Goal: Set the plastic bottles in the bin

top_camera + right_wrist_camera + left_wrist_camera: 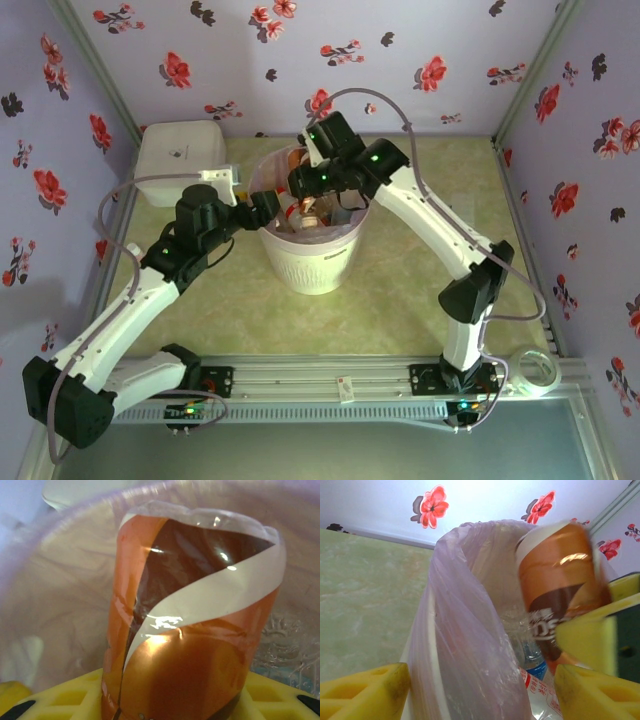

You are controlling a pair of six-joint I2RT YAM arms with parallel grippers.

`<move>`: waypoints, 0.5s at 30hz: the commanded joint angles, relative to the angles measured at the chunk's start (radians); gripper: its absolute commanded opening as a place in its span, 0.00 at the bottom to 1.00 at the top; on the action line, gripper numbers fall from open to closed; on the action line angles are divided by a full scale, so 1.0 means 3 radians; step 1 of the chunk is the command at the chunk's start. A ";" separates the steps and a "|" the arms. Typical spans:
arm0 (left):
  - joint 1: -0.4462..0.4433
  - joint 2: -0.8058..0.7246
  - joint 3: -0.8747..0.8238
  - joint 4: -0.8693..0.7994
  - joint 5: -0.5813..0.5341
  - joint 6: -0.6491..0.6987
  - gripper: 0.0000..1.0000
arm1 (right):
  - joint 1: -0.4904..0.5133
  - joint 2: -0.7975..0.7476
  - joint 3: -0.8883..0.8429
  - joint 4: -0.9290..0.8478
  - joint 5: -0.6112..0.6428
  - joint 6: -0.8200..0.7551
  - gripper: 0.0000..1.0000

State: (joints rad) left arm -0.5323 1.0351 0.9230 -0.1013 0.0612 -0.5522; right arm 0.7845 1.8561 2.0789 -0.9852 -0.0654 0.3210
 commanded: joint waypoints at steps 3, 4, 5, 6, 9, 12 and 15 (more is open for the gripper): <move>-0.0061 0.0054 0.0035 0.0111 0.0060 -0.0051 0.76 | 0.0074 0.0174 0.0092 -0.0236 0.0141 -0.0169 0.48; -0.0068 0.0063 0.0037 0.0113 0.0066 -0.0047 0.76 | 0.0082 0.0218 0.0104 -0.0256 0.0150 -0.0182 0.48; -0.0072 0.0067 0.0042 0.0117 0.0062 -0.0044 0.76 | 0.0086 0.0255 0.0104 -0.0271 0.0161 -0.0190 0.48; -0.0081 0.0072 0.0042 0.0118 0.0064 -0.0038 0.76 | 0.0089 0.0292 0.0097 -0.0278 0.0166 -0.0196 0.49; -0.0092 0.0083 0.0048 0.0127 0.0062 -0.0032 0.76 | 0.0097 0.0396 0.0091 -0.0296 0.0195 -0.0206 0.49; -0.0097 0.0088 0.0053 0.0123 0.0062 -0.0031 0.76 | 0.0105 0.0477 0.0046 -0.0291 0.0213 -0.0206 0.50; -0.0097 0.0087 0.0053 0.0133 0.0062 -0.0026 0.76 | 0.0110 0.0488 0.0018 -0.0248 0.0208 -0.0197 0.56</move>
State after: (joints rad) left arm -0.5377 1.0443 0.9230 -0.0841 0.0532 -0.5556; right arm 0.8005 1.9385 2.1178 -1.0069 -0.0273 0.2874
